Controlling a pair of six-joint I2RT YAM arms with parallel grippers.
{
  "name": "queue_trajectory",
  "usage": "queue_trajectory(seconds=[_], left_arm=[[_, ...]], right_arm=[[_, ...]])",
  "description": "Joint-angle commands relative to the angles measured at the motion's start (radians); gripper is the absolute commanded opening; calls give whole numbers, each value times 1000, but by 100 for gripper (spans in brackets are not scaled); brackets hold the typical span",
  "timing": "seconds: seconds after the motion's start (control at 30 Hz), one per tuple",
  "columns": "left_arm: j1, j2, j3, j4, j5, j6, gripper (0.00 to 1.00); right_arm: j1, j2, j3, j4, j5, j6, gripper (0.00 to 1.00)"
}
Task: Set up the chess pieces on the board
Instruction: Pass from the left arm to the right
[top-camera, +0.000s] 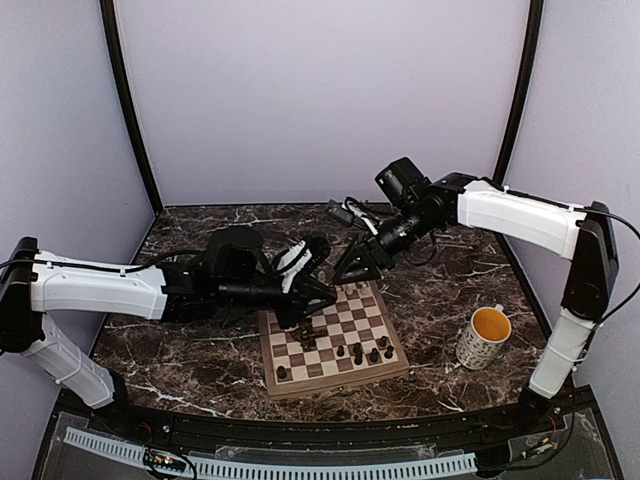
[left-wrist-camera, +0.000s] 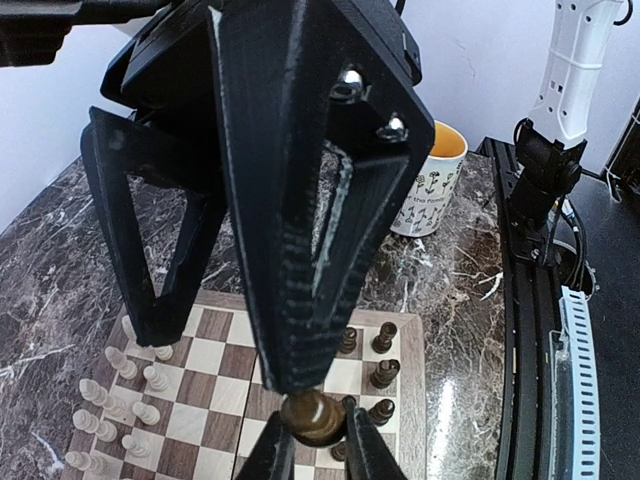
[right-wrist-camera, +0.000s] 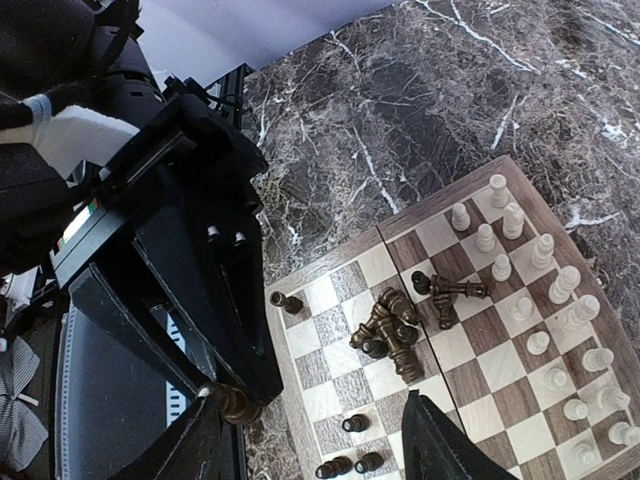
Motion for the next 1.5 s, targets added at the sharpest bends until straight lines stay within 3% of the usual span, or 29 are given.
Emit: queue_trajectory(seconds=[0.0,0.33,0.6,0.9,1.23,1.47], left_arm=[[0,-13,21,23,38,-1,18],[0,10,45,-20,22,-1,18],[0,26,62,-45,16,2,17],[0,30,68,-59,10,3,17],[0,35,76,-78,-7,9,18],[0,33,62,-93,-29,44,34]], right_arm=[[28,25,39,-10,-41,14,61],[31,-3,35,-52,-84,-41,62],[76,6,43,-55,11,-40,60],[79,12,52,-61,39,-48,42],[80,-14,33,-57,102,-74,12],[79,-54,-3,-47,180,-134,7]])
